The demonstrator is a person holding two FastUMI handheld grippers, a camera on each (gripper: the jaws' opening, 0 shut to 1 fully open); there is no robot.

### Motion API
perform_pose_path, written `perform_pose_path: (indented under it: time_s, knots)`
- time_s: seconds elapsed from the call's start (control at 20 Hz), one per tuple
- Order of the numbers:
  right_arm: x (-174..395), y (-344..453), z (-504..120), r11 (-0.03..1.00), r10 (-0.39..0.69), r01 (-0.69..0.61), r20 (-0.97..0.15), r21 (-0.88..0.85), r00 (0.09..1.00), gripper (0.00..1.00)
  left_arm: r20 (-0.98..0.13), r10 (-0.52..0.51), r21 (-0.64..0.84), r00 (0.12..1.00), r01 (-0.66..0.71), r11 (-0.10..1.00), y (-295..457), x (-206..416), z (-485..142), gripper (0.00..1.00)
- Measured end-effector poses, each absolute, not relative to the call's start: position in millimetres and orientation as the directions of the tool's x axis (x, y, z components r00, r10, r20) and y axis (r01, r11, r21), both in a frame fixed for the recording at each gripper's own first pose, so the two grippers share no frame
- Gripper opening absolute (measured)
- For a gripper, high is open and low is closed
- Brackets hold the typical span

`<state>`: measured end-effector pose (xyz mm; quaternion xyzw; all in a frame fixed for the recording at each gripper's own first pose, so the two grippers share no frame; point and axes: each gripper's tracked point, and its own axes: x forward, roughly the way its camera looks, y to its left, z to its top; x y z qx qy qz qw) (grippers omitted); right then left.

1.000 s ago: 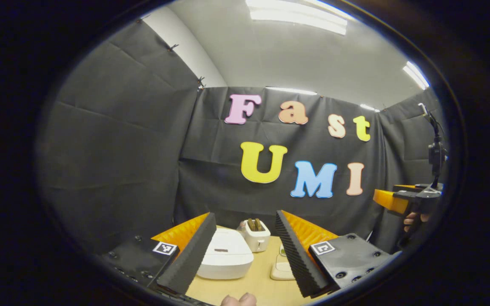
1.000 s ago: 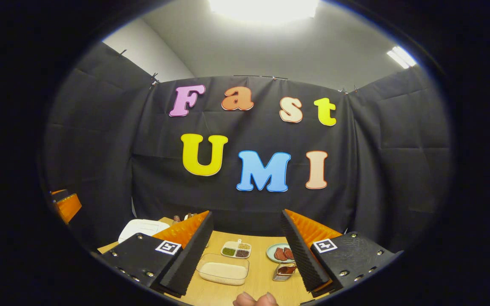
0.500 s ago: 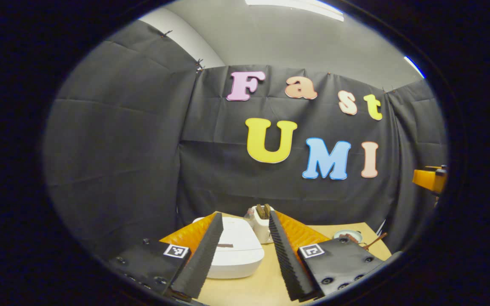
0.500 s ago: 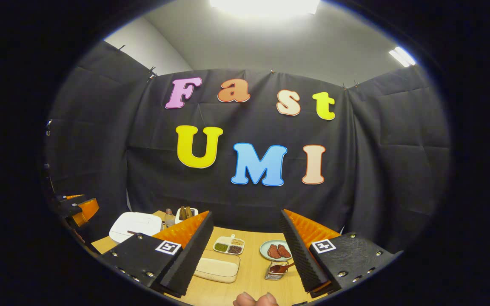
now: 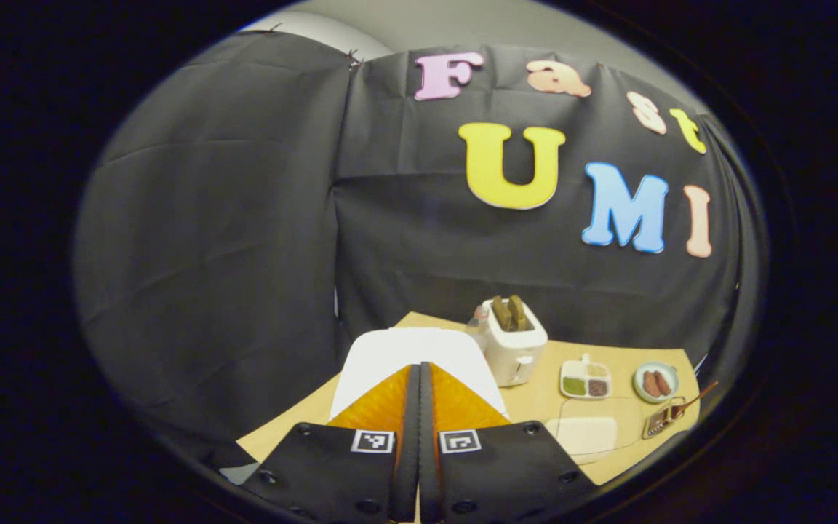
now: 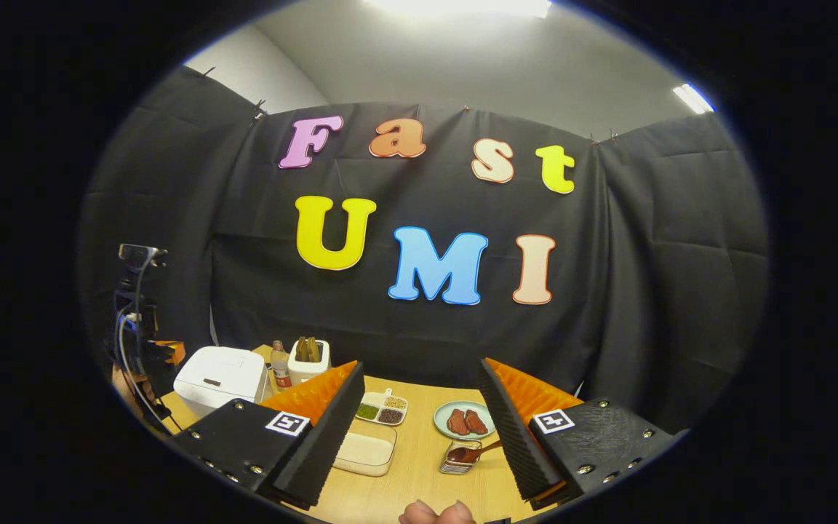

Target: Close the left gripper, press the button to open the rice cooker; take a wooden spoon from the chopstick holder with the right hand, scoop a spoonful of rice and pour it into the rice cooker, then put the wooden spoon back into the chopstick holder.

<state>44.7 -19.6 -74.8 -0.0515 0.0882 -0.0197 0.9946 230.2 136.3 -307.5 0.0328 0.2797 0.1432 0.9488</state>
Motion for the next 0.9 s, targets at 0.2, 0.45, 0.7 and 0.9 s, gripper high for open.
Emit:
perform_pose_path:
  time_s: [0.2, 0.45, 0.7, 0.9]
  knots:
    - [47, -14, -79, 0.992, -0.034, 0.009, -0.196, -0.130, 0.980, 0.96, -0.583, 0.303, 0.134, 0.754, -0.278, 0.951, 143, 253, -352, 0.09]
    - [52, -6, -78, 0.989, -0.022, -0.008, -0.201, -0.146, 0.979, 0.96, -0.644, 0.335, 0.188, 0.688, -0.283, 0.941, 151, 266, -406, 0.07]
    - [56, -4, -86, 0.991, -0.029, -0.002, -0.219, -0.137, 0.975, 0.96, -0.692, 0.329, 0.189, 0.642, -0.278, 0.942, 151, 264, -444, 0.07]
    - [56, -7, -85, 0.992, -0.035, 0.008, -0.215, -0.126, 0.976, 0.96, -0.693, 0.337, 0.218, 0.637, -0.261, 0.940, 148, 263, -434, 0.10]
